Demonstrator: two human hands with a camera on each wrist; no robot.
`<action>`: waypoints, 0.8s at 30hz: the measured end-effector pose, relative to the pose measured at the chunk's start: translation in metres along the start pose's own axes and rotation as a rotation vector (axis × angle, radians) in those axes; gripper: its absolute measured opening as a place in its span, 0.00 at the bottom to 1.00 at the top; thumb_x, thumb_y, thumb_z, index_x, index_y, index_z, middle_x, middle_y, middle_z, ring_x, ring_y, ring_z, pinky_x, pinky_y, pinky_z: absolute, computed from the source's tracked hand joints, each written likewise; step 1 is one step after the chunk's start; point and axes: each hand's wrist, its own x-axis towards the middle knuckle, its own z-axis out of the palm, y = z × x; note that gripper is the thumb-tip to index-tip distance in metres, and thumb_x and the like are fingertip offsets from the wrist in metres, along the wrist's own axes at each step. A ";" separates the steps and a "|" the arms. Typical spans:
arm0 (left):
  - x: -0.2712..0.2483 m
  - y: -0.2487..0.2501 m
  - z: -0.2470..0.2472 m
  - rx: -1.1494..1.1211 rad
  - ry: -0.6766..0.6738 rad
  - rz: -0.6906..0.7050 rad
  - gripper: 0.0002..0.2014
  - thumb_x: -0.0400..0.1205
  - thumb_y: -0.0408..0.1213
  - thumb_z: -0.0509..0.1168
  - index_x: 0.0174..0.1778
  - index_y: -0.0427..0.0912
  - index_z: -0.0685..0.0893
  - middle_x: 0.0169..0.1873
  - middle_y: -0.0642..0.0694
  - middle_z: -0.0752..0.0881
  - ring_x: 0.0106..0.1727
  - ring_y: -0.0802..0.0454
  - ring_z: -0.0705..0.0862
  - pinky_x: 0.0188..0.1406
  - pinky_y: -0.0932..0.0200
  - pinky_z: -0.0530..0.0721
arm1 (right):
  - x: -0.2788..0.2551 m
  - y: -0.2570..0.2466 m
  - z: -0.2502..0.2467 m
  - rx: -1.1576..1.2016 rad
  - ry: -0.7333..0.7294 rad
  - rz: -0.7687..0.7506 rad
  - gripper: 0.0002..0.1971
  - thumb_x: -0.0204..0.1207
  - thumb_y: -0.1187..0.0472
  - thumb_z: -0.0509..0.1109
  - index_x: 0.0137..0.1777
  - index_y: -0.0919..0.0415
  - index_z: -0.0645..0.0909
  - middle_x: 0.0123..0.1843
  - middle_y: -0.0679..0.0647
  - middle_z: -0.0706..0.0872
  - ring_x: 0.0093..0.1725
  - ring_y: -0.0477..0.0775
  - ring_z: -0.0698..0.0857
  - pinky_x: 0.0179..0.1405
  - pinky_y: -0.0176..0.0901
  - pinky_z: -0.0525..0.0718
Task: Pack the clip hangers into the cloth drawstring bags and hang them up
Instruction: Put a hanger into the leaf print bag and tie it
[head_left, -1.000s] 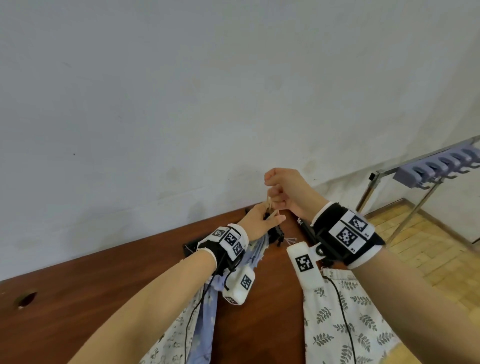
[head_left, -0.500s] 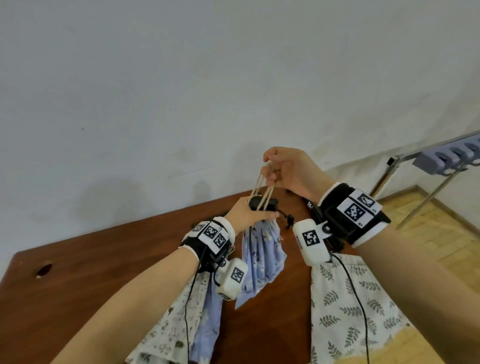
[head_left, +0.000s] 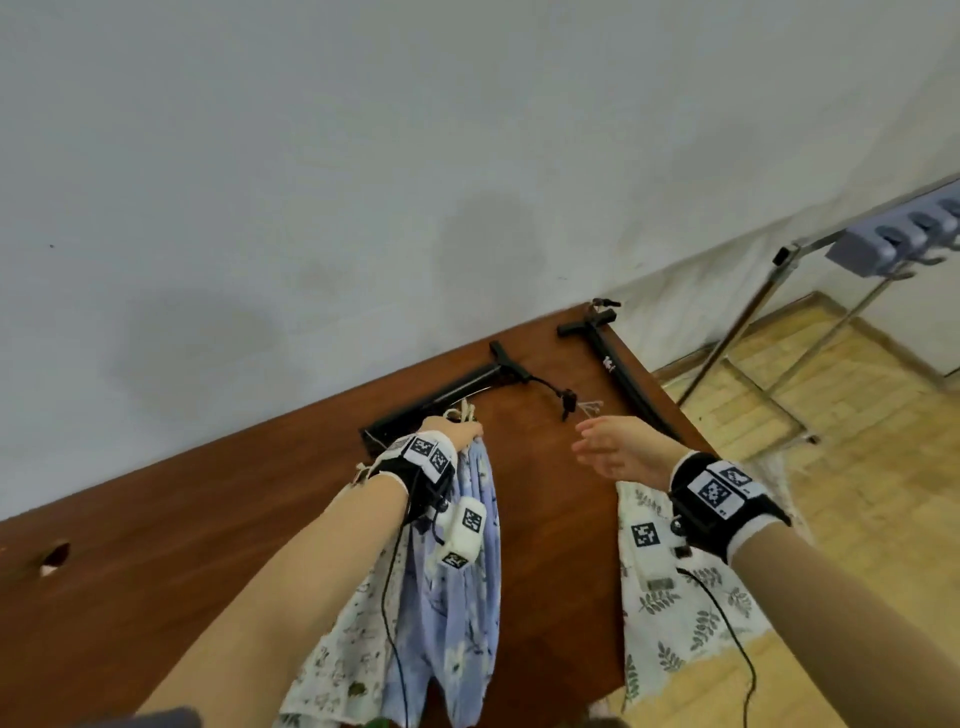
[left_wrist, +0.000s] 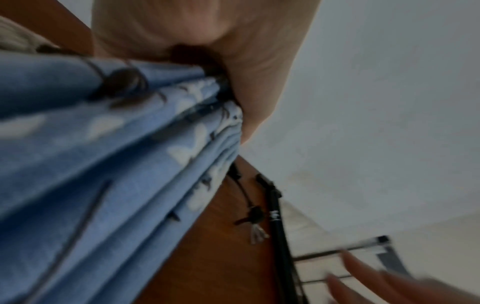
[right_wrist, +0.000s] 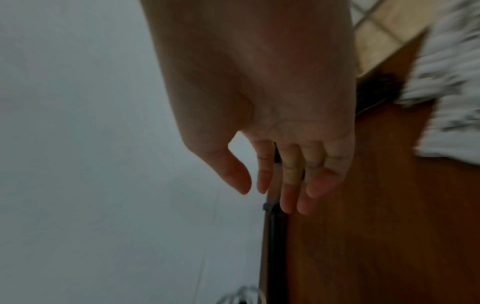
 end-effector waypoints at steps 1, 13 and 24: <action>0.008 -0.003 0.005 0.021 -0.018 -0.035 0.14 0.77 0.44 0.70 0.44 0.37 0.77 0.34 0.47 0.76 0.33 0.52 0.76 0.45 0.58 0.74 | 0.001 0.013 -0.011 0.050 0.049 0.027 0.14 0.83 0.63 0.65 0.67 0.64 0.77 0.62 0.65 0.86 0.57 0.61 0.86 0.48 0.45 0.82; 0.085 -0.023 0.077 0.393 0.015 -0.113 0.40 0.76 0.54 0.71 0.73 0.28 0.67 0.67 0.34 0.80 0.66 0.39 0.81 0.58 0.51 0.79 | -0.006 0.116 -0.126 -0.015 0.529 0.172 0.10 0.82 0.67 0.64 0.61 0.67 0.80 0.51 0.63 0.85 0.46 0.58 0.82 0.41 0.45 0.79; 0.074 -0.036 0.027 0.579 0.219 0.325 0.23 0.83 0.44 0.62 0.70 0.34 0.70 0.69 0.35 0.71 0.70 0.37 0.71 0.70 0.45 0.72 | 0.036 0.122 -0.149 -1.229 0.383 0.126 0.37 0.74 0.59 0.71 0.82 0.47 0.62 0.84 0.55 0.62 0.82 0.62 0.61 0.79 0.60 0.62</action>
